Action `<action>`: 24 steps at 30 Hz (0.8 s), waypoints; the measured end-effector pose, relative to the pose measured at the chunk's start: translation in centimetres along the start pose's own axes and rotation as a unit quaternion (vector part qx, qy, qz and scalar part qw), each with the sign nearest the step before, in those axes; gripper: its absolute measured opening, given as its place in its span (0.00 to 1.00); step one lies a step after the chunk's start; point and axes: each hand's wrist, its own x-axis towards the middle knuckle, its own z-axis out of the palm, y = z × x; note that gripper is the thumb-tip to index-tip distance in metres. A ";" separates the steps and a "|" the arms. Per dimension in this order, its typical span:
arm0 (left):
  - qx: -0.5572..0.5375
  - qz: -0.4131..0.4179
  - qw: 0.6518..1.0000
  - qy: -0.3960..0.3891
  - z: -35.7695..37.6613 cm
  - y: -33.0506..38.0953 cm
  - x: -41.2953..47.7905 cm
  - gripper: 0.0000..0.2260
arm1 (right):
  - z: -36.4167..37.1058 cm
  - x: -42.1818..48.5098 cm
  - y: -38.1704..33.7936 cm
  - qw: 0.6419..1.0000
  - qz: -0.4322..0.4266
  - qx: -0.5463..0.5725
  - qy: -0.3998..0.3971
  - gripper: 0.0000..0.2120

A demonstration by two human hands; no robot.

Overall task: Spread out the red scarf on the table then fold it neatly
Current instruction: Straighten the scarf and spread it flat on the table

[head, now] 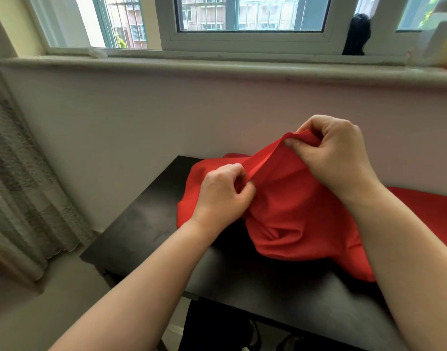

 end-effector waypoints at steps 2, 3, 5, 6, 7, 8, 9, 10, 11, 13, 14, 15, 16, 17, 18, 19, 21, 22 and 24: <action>0.033 -0.019 0.999 0.020 -0.1 -0.3 -0.3 0.09 | 0.3 -0.2 -0.2 1.000 -0.003 0.002 0.007 0.09; 0.053 -0.031 0.998 0.029 -0.2 -0.4 -0.2 0.09 | 0.4 -0.4 -0.3 1.000 -0.007 0.004 0.010 0.09; 0.070 -0.059 0.995 0.040 -0.4 -0.6 0.0 0.09 | 0.8 -0.7 -0.6 1.000 -0.013 0.010 0.012 0.09; 0.061 -0.074 0.994 0.044 -0.5 -0.7 0.2 0.09 | 0.9 -0.8 -0.7 1.000 -0.014 0.012 0.012 0.09; 0.041 -0.086 0.994 0.052 -0.7 -0.7 0.4 0.09 | 0.9 -0.8 -0.7 1.000 -0.015 0.013 0.009 0.09; 0.017 -0.093 0.993 0.064 -0.9 -0.6 0.7 0.10 | 0.9 -0.9 -0.6 1.000 -0.015 0.013 0.005 0.09; -0.006 -0.096 0.992 0.076 -1.2 -0.5 0.9 0.11 | 0.9 -0.9 -0.5 1.000 -0.014 0.010 -0.002 0.09; -0.026 -0.092 0.992 0.087 -1.6 -0.4 1.2 0.11 | 0.9 -1.0 -0.5 1.000 -0.011 0.004 -0.010 0.08; -0.042 -0.083 0.991 0.093 -1.9 -0.2 1.4 0.12 | 0.9 -1.0 -0.4 1.000 -0.007 -0.005 -0.018 0.08; -0.063 -0.056 0.992 0.096 -2.5 0.2 2.0 0.12 | 0.8 -1.0 -0.4 0.999 0.001 -0.023 -0.031 0.07; -0.065 -0.045 0.992 0.094 -2.8 0.2 2.3 0.12 | 0.7 -0.9 -0.4 0.999 0.005 -0.031 -0.035 0.07; -0.060 -0.036 0.994 0.089 -3.1 0.2 2.5 0.11 | 0.6 -0.8 -0.4 0.999 0.008 -0.037 -0.038 0.07; -0.052 -0.030 0.995 0.084 -3.3 0.1 2.8 0.11 | 0.5 -0.7 -0.4 0.998 0.011 -0.039 -0.039 0.07; -0.046 -0.027 0.995 0.080 -3.6 -0.1 3.0 0.09 | 0.3 -0.6 -0.4 0.998 0.014 -0.039 -0.039 0.07; -0.039 -0.025 0.996 0.078 -3.9 -0.2 3.3 0.08 | 0.2 -0.4 -0.5 0.998 0.018 -0.039 -0.038 0.06; -0.030 -0.024 0.996 0.076 -4.1 -0.4 3.5 0.07 | 0.0 -0.2 -0.6 0.998 0.021 -0.039 -0.036 0.06; -0.005 -0.021 0.997 0.068 -4.5 -0.6 3.9 0.06 | -0.1 0.1 -0.8 0.999 0.021 -0.040 -0.030 0.05; 0.015 -0.021 0.998 0.062 -4.6 -0.8 4.1 0.06 | -0.1 0.2 -1.0 0.999 0.018 -0.039 -0.025 0.05; 0.065 -0.032 0.996 0.049 -4.6 -1.1 4.6 0.07 | 0.0 0.3 -1.4 0.999 0.004 -0.042 -0.020 0.08</action>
